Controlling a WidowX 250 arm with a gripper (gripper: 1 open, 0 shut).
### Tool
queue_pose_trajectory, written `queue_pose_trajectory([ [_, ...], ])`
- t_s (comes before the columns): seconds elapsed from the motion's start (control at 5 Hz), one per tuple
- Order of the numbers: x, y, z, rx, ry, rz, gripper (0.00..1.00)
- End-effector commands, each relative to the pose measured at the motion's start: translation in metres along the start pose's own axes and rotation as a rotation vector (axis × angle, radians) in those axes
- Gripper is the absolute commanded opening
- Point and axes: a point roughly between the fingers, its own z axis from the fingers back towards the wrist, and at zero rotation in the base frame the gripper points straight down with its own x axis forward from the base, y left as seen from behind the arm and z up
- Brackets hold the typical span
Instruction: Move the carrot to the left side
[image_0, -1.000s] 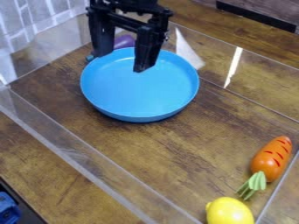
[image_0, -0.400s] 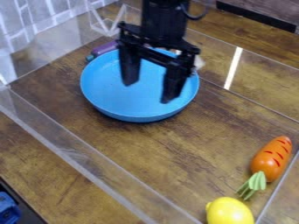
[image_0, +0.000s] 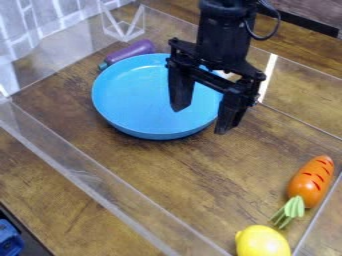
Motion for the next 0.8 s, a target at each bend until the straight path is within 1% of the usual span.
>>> queue_pose_trajectory([
  [0.0, 0.009, -0.008, 0.010, -0.007, -0.055, -0.024, 1.00],
  [0.2, 0.015, -0.012, 0.005, -0.008, -0.061, -0.042, 1.00],
  [0.4, 0.018, -0.015, 0.000, -0.010, -0.056, -0.052, 1.00],
  [0.6, 0.022, -0.018, -0.005, -0.011, -0.060, -0.063, 1.00],
])
